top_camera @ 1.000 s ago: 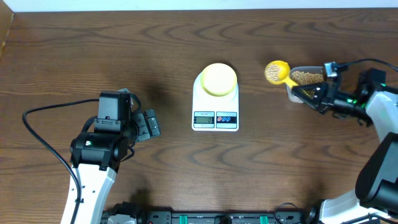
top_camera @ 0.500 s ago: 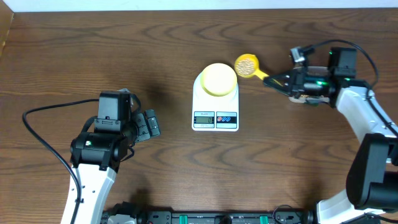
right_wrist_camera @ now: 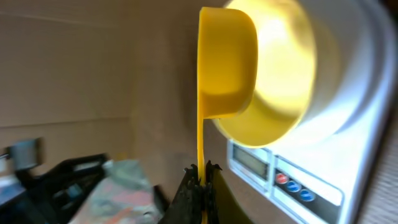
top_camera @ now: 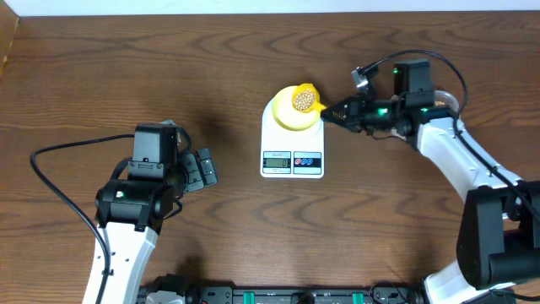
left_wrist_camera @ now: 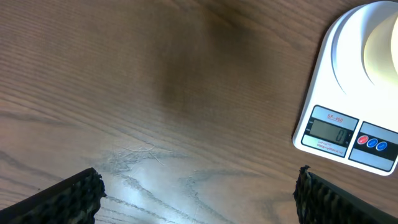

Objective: Scoop item into bowl and weigh 50g on scale
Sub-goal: 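Carry the filled scoop left over the yellow bowl on the scale, then tip the scoop to pour soybeans into the yellow bowl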

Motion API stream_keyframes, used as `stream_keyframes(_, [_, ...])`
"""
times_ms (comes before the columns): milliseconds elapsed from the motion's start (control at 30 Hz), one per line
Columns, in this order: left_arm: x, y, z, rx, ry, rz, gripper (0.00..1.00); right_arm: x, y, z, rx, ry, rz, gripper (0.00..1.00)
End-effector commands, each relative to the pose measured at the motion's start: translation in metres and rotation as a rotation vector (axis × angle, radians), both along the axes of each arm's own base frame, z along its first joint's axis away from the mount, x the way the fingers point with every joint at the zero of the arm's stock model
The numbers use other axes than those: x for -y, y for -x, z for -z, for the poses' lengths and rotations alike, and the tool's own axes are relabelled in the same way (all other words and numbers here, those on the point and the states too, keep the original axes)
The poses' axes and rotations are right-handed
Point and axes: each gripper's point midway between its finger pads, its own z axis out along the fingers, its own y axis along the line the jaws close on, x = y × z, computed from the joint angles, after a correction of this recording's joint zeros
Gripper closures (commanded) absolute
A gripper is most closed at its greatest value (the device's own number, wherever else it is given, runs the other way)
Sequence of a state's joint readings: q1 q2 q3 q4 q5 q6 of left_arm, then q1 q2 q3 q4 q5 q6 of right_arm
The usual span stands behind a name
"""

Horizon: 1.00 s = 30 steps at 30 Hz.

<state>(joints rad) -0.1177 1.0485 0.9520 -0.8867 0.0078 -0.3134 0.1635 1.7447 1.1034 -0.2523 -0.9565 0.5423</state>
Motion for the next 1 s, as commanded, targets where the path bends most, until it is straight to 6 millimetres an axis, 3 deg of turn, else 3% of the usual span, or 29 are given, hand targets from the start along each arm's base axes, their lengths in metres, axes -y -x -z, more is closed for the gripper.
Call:
stream_keyframes(0, [-0.005, 0.000, 0.001, -0.005, -0.020, -0.006, 0.00, 0.000, -0.009, 0.010, 0.104, 0.177, 0.022, 0.99])
stream_keyframes(267, [-0.005, 0.000, 0.001, -0.005, -0.020, -0.006, 0.00, -0.003, -0.010, 0.001, 0.260, 0.547, -0.024, 0.98])
stream_keyframes(567, [-0.005, 0.000, 0.001, -0.005, -0.020, -0.006, 0.00, -0.023, -0.016, -0.012, 0.396, 0.646, -0.047, 0.99])
stream_keyframes(967, [-0.005, 0.000, 0.001, -0.005, -0.020, -0.006, 0.00, -0.022, -0.015, -0.014, 0.485, 0.718, -0.108, 0.99])
